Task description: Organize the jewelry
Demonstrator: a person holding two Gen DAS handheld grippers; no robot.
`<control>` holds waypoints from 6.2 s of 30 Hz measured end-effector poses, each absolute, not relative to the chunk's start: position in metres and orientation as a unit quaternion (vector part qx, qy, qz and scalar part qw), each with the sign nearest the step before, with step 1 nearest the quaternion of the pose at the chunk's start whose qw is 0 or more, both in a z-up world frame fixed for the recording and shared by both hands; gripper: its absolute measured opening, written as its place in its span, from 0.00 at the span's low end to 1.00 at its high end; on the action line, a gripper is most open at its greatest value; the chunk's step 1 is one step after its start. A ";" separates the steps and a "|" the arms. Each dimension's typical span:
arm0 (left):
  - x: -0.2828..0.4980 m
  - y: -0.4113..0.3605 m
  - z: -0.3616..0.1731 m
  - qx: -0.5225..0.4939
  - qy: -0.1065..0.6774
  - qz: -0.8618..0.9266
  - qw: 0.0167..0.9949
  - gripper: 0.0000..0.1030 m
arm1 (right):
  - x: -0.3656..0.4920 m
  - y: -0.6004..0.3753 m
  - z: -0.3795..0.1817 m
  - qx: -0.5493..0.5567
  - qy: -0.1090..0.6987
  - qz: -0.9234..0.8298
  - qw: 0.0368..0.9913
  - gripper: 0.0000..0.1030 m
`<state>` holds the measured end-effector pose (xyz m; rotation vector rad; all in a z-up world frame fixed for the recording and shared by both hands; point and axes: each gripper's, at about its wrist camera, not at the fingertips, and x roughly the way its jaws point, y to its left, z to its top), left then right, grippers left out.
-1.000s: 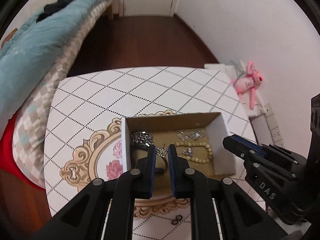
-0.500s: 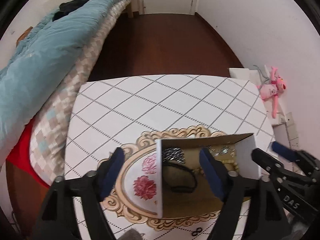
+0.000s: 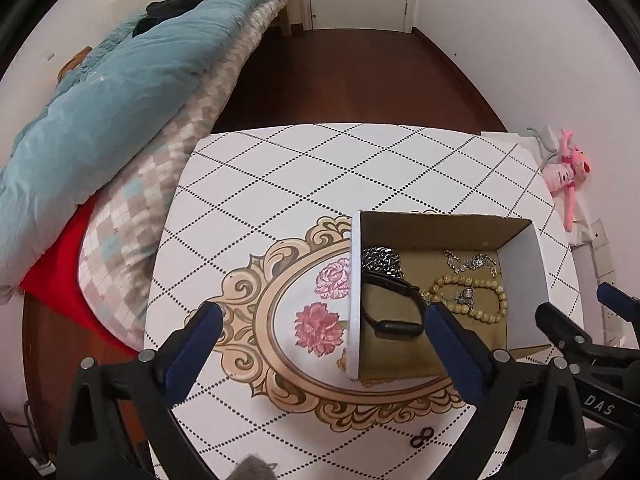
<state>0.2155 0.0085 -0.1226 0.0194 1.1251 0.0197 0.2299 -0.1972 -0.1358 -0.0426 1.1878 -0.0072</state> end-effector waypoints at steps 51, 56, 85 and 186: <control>0.109 0.051 -0.224 0.052 0.589 0.075 0.803 1.00 | 0.137 -0.142 -0.216 0.095 0.606 0.140 0.777 0.24; 0.111 0.054 -0.224 0.050 0.589 0.076 0.803 1.00 | 0.136 -0.117 -0.215 0.012 0.608 0.120 0.785 0.21; 0.108 0.065 -0.224 0.061 0.581 0.113 0.804 1.00 | 0.119 -0.104 -0.213 -0.014 0.582 0.110 0.806 0.00; 0.092 0.034 -0.212 0.006 0.551 0.026 0.834 0.10 | 0.120 -0.133 -0.205 0.032 0.549 0.113 0.827 0.33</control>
